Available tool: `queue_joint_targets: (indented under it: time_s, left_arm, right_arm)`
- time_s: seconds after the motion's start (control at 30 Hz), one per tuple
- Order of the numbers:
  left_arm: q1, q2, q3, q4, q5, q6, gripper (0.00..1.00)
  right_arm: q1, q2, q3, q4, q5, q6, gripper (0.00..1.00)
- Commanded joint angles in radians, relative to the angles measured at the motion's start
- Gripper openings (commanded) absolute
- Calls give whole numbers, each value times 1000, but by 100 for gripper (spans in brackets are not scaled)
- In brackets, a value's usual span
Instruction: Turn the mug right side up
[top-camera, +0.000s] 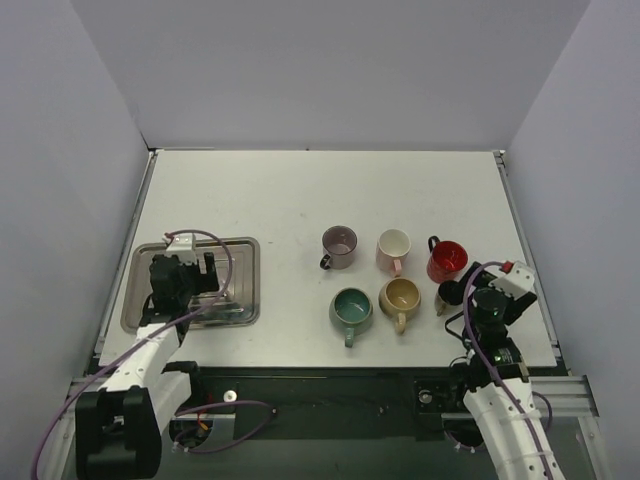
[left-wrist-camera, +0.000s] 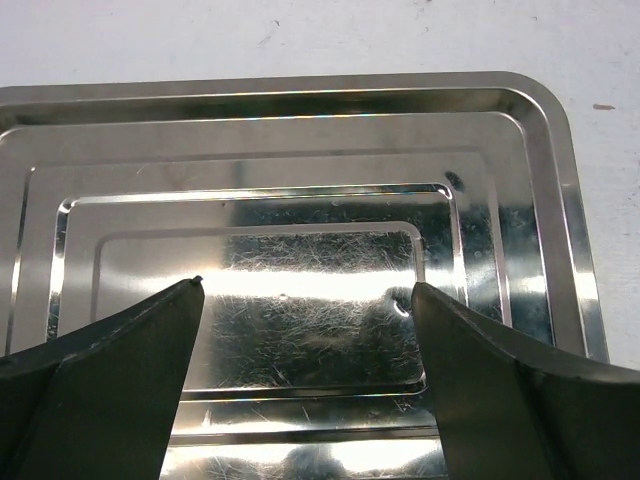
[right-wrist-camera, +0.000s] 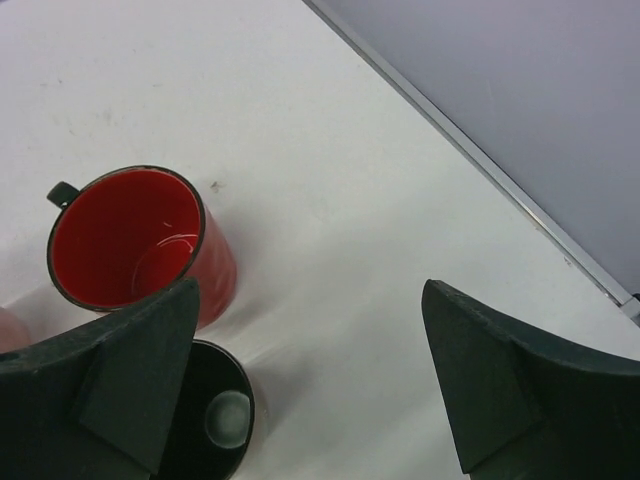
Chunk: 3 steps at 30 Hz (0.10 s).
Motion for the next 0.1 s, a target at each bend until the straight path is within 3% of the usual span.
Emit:
queue_joint_targets:
  time_s: [0.0,0.07]
  left_arm:
    - [7,-21,-6,131,-4,-12,96]
    - [6,-26,-9,131,31,-13,96]
  right_arm:
    - [3,10,7,83,24,-16,87]
    - [3,22,24,68,27,-4,89]
